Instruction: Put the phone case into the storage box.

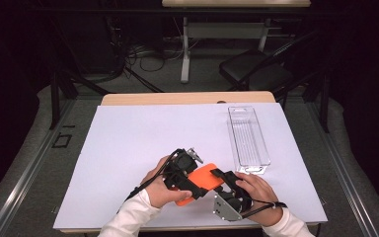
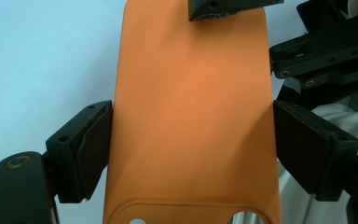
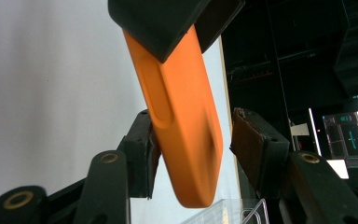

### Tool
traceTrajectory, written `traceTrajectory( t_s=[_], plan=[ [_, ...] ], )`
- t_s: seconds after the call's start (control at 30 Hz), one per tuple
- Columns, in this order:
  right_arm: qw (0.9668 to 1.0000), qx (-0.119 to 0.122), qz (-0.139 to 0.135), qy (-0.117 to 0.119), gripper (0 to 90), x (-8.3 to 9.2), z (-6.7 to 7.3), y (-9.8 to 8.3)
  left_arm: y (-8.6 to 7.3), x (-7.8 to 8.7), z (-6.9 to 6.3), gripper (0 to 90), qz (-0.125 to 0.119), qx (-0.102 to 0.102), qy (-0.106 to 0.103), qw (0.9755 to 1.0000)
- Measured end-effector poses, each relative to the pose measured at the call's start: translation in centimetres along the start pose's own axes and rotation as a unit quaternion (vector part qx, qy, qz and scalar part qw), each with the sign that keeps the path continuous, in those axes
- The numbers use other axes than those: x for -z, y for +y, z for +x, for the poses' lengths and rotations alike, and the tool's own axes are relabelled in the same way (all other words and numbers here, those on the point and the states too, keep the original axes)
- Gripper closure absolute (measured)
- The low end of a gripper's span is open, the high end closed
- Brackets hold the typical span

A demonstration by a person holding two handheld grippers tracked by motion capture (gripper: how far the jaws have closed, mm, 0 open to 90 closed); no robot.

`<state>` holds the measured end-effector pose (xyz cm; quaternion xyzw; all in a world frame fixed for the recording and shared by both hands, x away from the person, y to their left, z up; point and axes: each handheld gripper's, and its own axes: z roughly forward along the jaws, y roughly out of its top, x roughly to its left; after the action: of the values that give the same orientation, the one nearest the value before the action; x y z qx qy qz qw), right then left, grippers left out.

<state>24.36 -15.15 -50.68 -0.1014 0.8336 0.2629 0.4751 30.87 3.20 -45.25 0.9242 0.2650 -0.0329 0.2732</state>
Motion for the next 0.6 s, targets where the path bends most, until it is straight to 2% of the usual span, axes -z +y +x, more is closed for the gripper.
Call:
traceTrajectory(
  t_s=[0.03, 0.1, 0.37, 0.6],
  plan=[
    [1.0, -0.002, -0.005, -0.001, 52.7, -0.06, 0.11, -0.05, -0.02, -0.05, -0.04, 16.0, 0.0, -0.001, -0.002, 1.0],
    [1.0, 0.008, 0.001, -0.003, 53.9, -0.01, 0.2, -0.03, -0.02, -0.07, -0.11, 15.9, 0.001, 0.0, -0.002, 1.0],
    [0.9993, 0.036, -0.004, -0.006, 59.6, -0.21, 0.61, 0.13, 0.01, -0.16, -0.38, 16.0, 0.003, 0.0, -0.009, 1.0],
    [0.9981, 0.06, 0.006, -0.013, 66.0, -0.35, 0.97, 0.18, 0.04, -0.29, -0.43, 16.0, 0.005, 0.001, -0.013, 0.9999]
  ],
)
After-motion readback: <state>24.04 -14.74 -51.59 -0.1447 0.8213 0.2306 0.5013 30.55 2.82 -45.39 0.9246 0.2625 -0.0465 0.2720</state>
